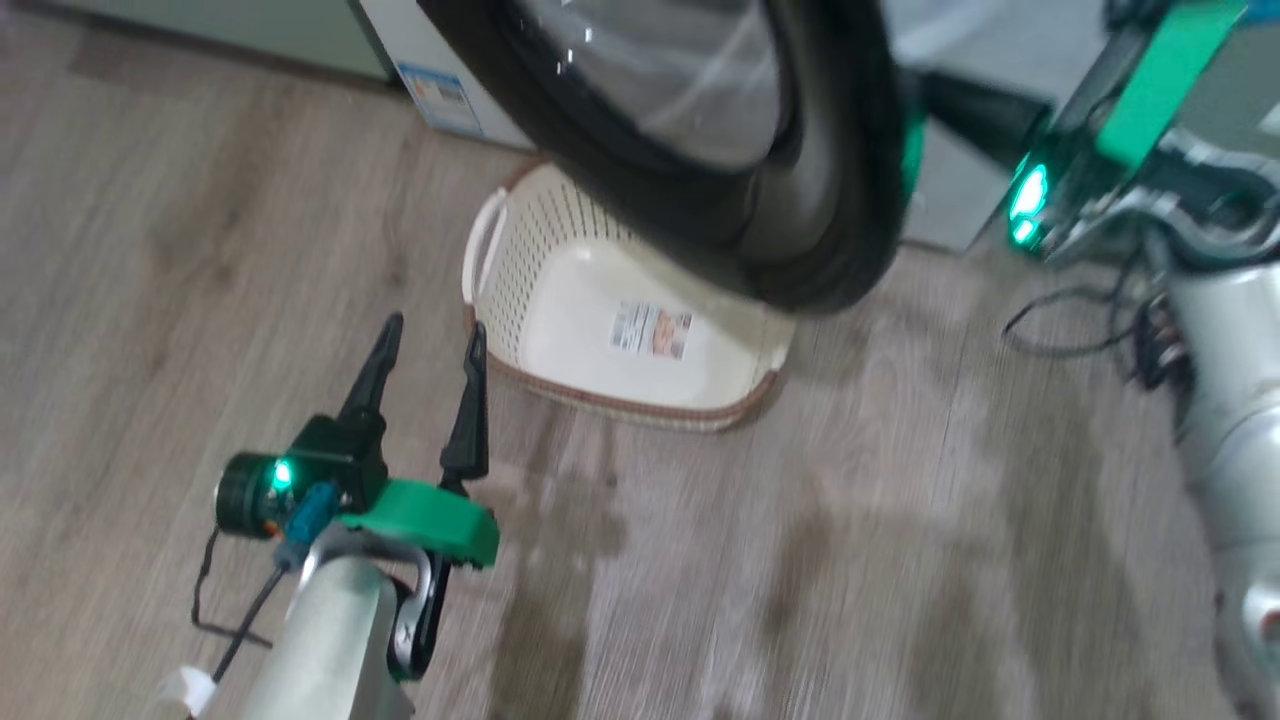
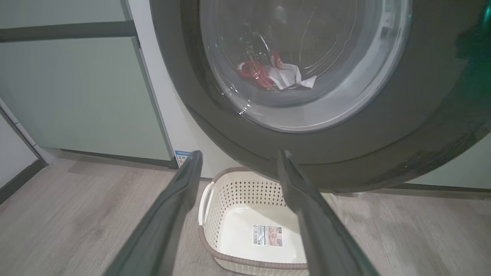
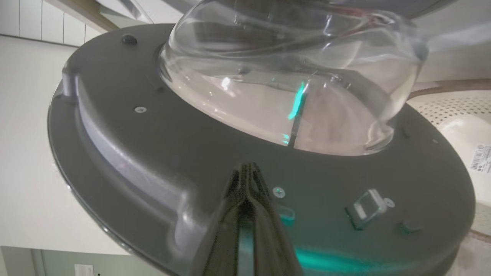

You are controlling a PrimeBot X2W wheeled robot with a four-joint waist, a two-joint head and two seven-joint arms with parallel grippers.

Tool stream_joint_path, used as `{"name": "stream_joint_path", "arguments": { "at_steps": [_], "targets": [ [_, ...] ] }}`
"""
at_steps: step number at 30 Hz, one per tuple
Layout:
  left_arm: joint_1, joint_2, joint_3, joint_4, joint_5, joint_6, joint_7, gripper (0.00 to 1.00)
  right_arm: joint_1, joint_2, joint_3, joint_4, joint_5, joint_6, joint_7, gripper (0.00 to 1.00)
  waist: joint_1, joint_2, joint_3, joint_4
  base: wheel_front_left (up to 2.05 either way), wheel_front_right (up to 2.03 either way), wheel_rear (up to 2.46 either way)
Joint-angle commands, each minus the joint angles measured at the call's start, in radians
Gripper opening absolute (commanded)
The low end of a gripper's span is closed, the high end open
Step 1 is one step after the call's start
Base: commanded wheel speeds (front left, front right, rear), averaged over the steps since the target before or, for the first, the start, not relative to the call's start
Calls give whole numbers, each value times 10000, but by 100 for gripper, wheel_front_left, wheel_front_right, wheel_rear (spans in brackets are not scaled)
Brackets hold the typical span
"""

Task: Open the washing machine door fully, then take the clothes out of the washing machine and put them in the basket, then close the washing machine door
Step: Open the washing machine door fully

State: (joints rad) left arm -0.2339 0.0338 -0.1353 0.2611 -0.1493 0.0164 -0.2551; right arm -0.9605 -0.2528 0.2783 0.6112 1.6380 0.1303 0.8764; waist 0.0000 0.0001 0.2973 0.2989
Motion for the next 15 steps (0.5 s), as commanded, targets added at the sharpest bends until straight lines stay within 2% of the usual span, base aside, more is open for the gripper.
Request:
{"name": "stream_joint_path", "arguments": {
  "at_steps": [1, 8, 15],
  "targets": [
    [43, 164, 411, -213, 135, -114, -67, 100, 290, 373, 81, -406, 117, 4, 123, 0, 0, -1, -634, 168, 0, 0, 0],
    [515, 164, 587, -65, 344, -371, -67, 100, 1498, 1146, 279, -373, 36, 4, 346, 0, 0, -1, -1496, 639, 0, 0, 0],
    [642, 164, 543, 11, 403, -516, -67, 100, 2160, 1724, 560, -361, 4, 4, 492, 0, 0, -1, -1756, 1196, 0, 0, 0]
  ]
}}
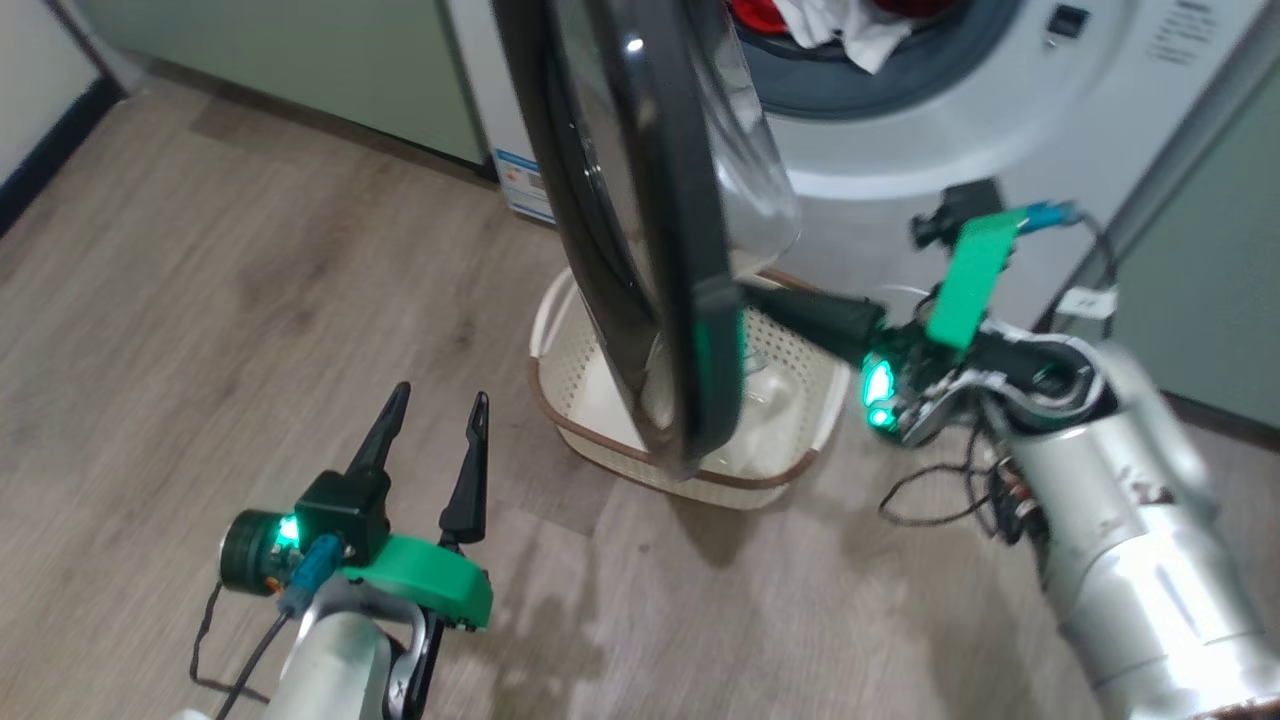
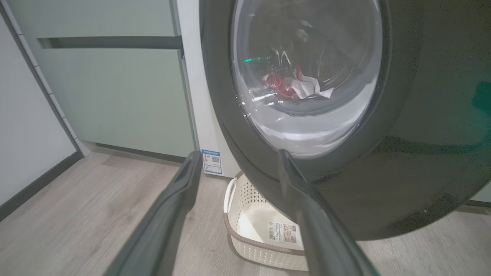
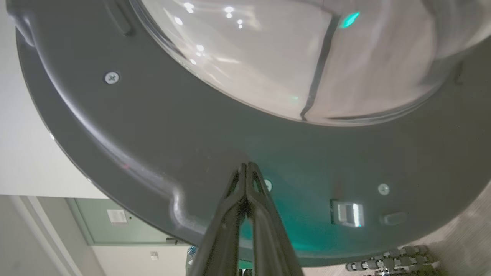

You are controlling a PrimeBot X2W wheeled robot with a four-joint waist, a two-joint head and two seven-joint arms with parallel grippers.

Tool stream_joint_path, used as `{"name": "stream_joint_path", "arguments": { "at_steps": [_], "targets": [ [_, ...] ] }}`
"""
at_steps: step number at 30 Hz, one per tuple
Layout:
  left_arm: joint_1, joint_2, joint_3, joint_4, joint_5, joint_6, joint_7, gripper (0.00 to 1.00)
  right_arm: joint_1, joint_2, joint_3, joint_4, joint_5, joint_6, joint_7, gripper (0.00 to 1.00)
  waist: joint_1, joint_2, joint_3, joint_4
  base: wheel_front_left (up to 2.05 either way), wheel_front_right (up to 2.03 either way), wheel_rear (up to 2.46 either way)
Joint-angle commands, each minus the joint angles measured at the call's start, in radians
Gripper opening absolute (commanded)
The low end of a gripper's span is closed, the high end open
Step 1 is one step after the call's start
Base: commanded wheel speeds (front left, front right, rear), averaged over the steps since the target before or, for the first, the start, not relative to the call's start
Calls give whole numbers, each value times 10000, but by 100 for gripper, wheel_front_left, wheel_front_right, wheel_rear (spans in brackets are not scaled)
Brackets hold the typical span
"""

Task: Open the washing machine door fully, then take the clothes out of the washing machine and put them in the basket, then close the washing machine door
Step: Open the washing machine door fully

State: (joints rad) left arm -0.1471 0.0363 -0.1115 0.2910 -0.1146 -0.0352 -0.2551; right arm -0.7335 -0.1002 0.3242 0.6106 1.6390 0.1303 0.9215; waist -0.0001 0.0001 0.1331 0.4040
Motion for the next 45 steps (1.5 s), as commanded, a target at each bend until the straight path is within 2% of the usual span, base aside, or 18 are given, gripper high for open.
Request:
{"name": "stream_joint_path", "arguments": {
  "at_steps": [1, 7, 15, 22, 23, 24, 32, 37, 42, 43, 45],
  "targets": [
    [-211, 139, 303, -279, 67, -12, -67, 100, -24, 270, 175, -352, -3, 4, 44, 0, 1, -1, -145, 225, 0, 0, 0],
    [-135, 139, 377, -215, 143, -70, -67, 100, 313, 484, 650, -385, 244, 4, -139, 0, 1, -1, -331, 587, 0, 0, 0],
    [-7, 139, 714, -92, 381, -214, -67, 100, 606, 497, 1751, -662, 1304, 4, -959, 0, 1, -1, -705, 697, 0, 0, 0],
    [129, 140, 1087, -44, 545, -313, -67, 100, 778, 498, 1583, -285, 1216, 4, -2037, 2, 1, -1, -1011, 447, 0, 0, 0],
    [147, 155, 1174, -39, 551, -324, -67, 100, 832, 498, 1483, -254, 1199, 4, -2279, 38, 1, -1, -1048, 370, 0, 0, 0],
    [162, 173, 1273, -44, 550, -333, -67, 100, 888, 498, 1440, -207, 1192, 4, -2404, 100, 1, -1, -1079, 287, 0, 0, 0],
    [243, 401, 2090, -46, 481, -485, -67, 100, 1501, 454, 954, -410, 94, 4, -3532, 100, 1, -1, -1354, -488, 0, 0, 0],
    [149, 575, 2473, 25, 470, -604, -67, 100, 2061, 146, 691, -825, -944, 4, -5109, 100, 1, -1, -1499, -937, 0, 0, 0],
    [-2, 703, 2822, 108, 432, -693, -67, 100, 2605, -394, 1023, -1465, -1938, 4, -7157, 100, 1, -1, -1568, -1377, 0, 0, 0],
    [-2, 703, 2822, 108, 432, -693, -67, 100, 2605, -394, 1023, -1465, -1938, 4, -7157, 100, 1, -1, -1568, -1377, 0, 0, 0],
    [-39, 743, 2956, 137, 409, -725, -67, 100, 2740, -694, 1321, -1618, -2305, 4, -7963, 100, 1, -1, -1589, -1562, 0, 0, 0]
  ]
}}
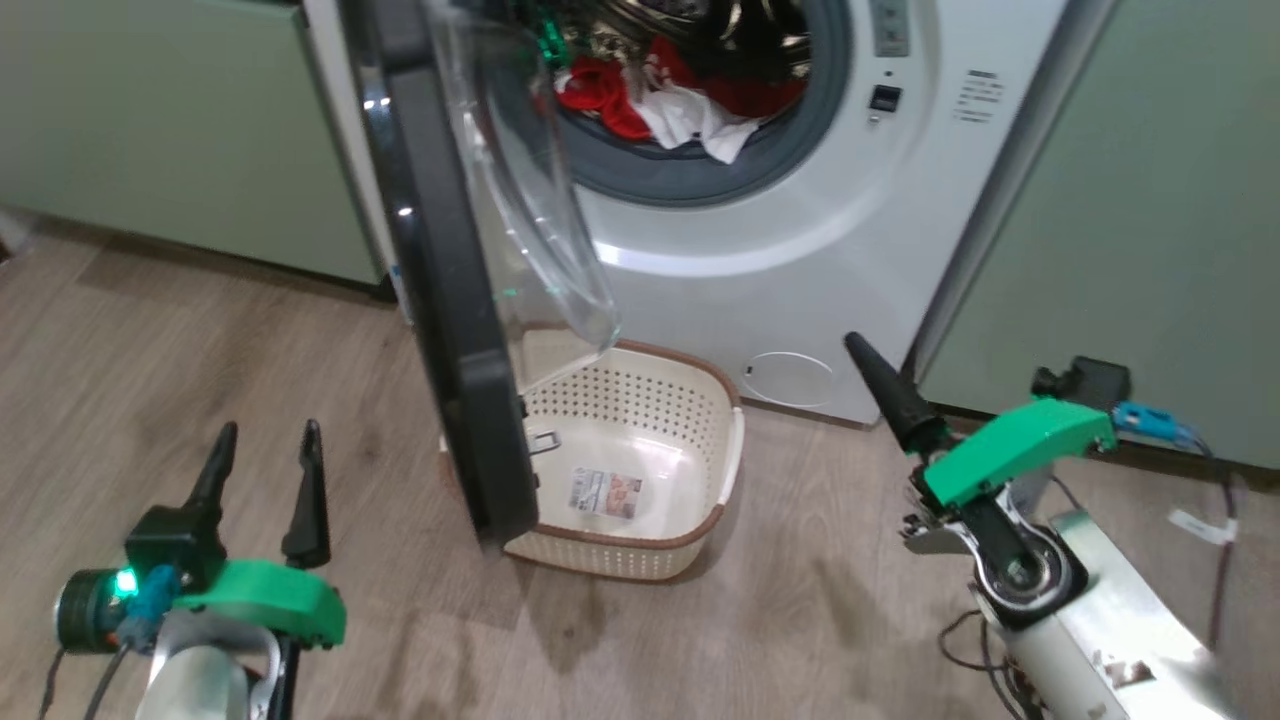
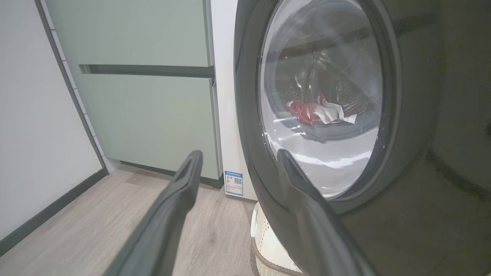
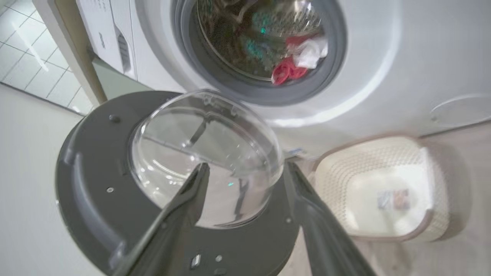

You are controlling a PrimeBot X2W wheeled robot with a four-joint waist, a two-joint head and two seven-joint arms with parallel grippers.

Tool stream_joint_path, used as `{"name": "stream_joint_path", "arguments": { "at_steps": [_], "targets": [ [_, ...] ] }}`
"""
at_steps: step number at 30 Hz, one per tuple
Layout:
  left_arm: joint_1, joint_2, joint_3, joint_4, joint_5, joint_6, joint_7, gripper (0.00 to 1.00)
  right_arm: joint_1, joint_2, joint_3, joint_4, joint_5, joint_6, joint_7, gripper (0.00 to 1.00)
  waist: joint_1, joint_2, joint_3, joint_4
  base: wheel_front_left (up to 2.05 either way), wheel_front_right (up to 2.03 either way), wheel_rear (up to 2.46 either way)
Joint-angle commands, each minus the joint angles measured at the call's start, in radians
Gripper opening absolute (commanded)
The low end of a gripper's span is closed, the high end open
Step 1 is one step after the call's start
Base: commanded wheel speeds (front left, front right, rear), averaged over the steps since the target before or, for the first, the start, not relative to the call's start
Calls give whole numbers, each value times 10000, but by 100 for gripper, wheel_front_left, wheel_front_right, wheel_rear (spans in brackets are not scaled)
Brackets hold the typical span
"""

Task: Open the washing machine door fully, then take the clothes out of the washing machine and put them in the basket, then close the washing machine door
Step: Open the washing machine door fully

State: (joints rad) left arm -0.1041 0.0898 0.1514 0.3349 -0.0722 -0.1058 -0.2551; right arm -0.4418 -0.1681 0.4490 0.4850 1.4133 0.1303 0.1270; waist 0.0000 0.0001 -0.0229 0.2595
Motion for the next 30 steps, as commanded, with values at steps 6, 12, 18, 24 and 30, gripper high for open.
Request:
{"name": "stream_joint_path", "arguments": {
  "at_steps": [6, 12, 18, 24, 30],
  "targets": [
    [-532, 332, 815, -206, -136, -100, -67, 100, -204, -1100, 1362, -118, -1424, 4, -3083, 100, 0, -1, -57, -604, 0, 0, 0],
    [-605, 379, 1101, -185, -152, -178, -67, 100, -144, -1545, 126, -190, -4636, 4, -3882, 100, 0, -1, -10, -915, 0, 0, 0],
    [-616, 274, 1161, -194, -97, -208, -67, 100, 1145, -922, -1555, -1225, -8119, 4, -3885, 100, 0, -1, -16, -966, 0, 0, 0],
    [-591, 176, 1197, -62, -74, -226, -67, 100, 2082, -563, -1809, -1230, -9617, 4, -3886, 100, 0, -1, -84, -950, 0, 0, 0],
    [-542, 108, 1209, 25, -37, -237, -67, 100, 2551, -403, -1839, -999, -10089, 4, -3887, 100, 0, -1, -161, -908, 0, 0, 0]
  ]
}}
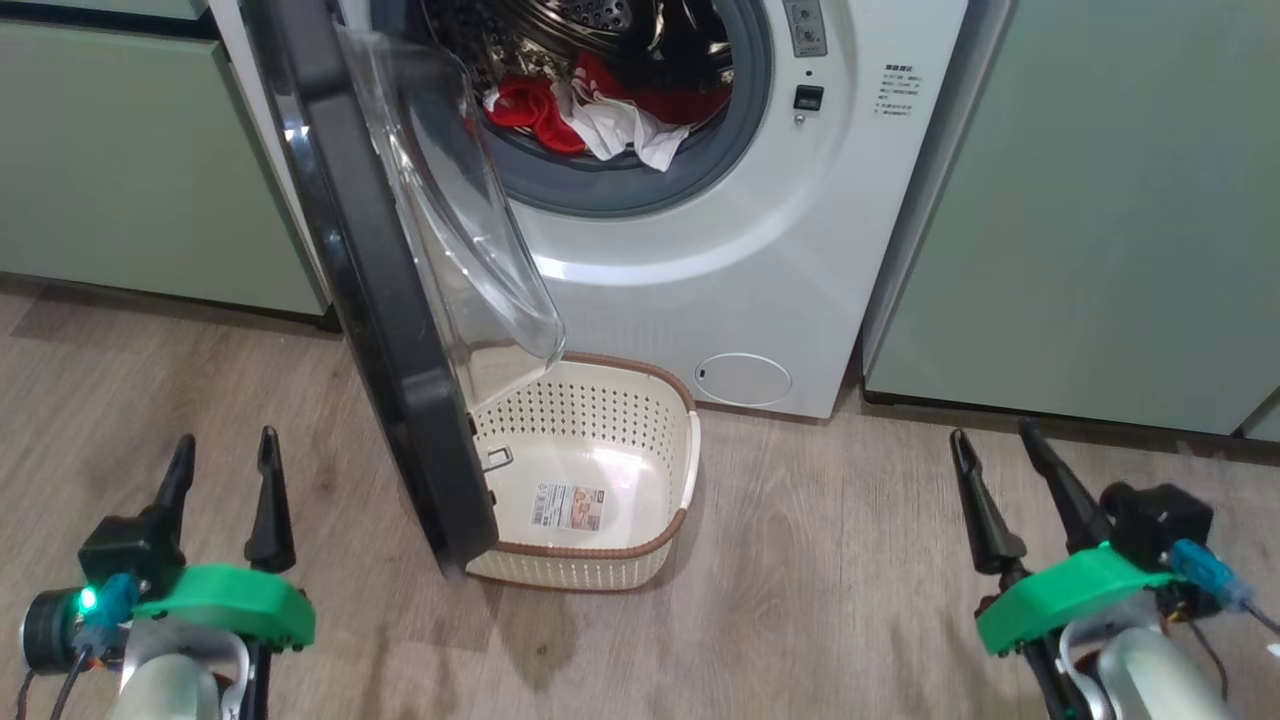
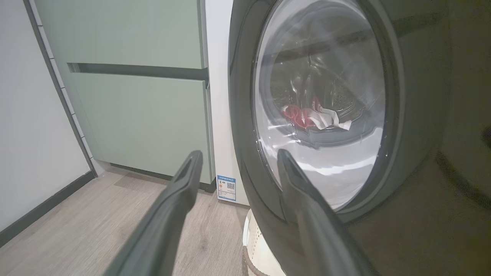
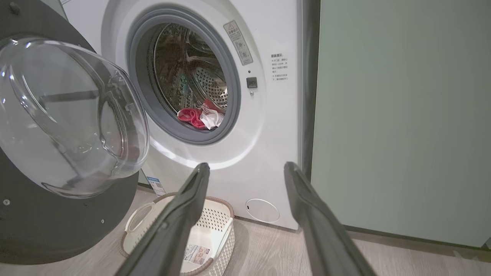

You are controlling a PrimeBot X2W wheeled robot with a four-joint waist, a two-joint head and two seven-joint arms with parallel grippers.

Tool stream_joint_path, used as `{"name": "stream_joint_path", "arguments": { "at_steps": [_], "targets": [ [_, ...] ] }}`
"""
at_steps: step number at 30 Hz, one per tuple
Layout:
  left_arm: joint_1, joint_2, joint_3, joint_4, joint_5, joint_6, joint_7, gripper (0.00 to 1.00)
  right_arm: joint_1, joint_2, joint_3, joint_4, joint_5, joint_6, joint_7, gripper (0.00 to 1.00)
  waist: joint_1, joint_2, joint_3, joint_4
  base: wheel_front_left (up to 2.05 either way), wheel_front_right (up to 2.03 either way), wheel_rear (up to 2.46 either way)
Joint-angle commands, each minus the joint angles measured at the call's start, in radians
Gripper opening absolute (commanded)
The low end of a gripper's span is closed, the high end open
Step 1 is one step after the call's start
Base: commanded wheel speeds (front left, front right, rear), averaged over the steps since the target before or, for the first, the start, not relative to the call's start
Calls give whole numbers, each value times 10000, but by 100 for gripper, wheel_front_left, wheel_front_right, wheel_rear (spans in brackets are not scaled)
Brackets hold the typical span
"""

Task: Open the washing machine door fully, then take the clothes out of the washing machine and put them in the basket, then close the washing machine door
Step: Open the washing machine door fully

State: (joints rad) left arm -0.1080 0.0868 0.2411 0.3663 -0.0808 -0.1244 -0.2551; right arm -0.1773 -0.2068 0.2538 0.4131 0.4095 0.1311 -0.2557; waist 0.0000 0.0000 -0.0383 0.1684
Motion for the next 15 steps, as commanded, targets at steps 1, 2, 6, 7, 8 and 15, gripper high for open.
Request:
{"name": "stream_joint_path", "arguments": {
  "at_steps": [1, 2, 6, 7, 8, 15],
  "targets": [
    [-492, 132, 320, -279, 55, -52, -67, 100, -50, 9, 92, -274, -80, -4, -60, 100, 0, 0, -21, 7, 0, 0, 0],
    [-482, 129, 328, -265, 59, -53, -67, 100, -10, 25, 77, -257, -109, -4, -60, 100, 0, 0, -30, 10, 0, 0, 0],
    [-466, 131, 352, -213, 74, -57, -67, 100, 50, 68, 74, -207, -196, -4, -60, 100, 0, 0, -50, 17, 0, 0, 0],
    [-461, 128, 350, -209, 80, -57, -67, 100, 53, 71, 84, -189, -227, -4, -60, 100, 0, 0, -54, 20, 0, 0, 0],
    [-458, 123, 349, -207, 84, -58, -67, 100, 55, 79, 83, -178, -249, -4, -60, 100, 0, 0, -57, 23, 0, 0, 0],
    [-462, 91, 368, -203, 65, -60, -67, 100, 74, 113, 34, -142, -268, -4, -60, 100, 0, 0, -59, 65, 0, 0, 0]
  ]
}}
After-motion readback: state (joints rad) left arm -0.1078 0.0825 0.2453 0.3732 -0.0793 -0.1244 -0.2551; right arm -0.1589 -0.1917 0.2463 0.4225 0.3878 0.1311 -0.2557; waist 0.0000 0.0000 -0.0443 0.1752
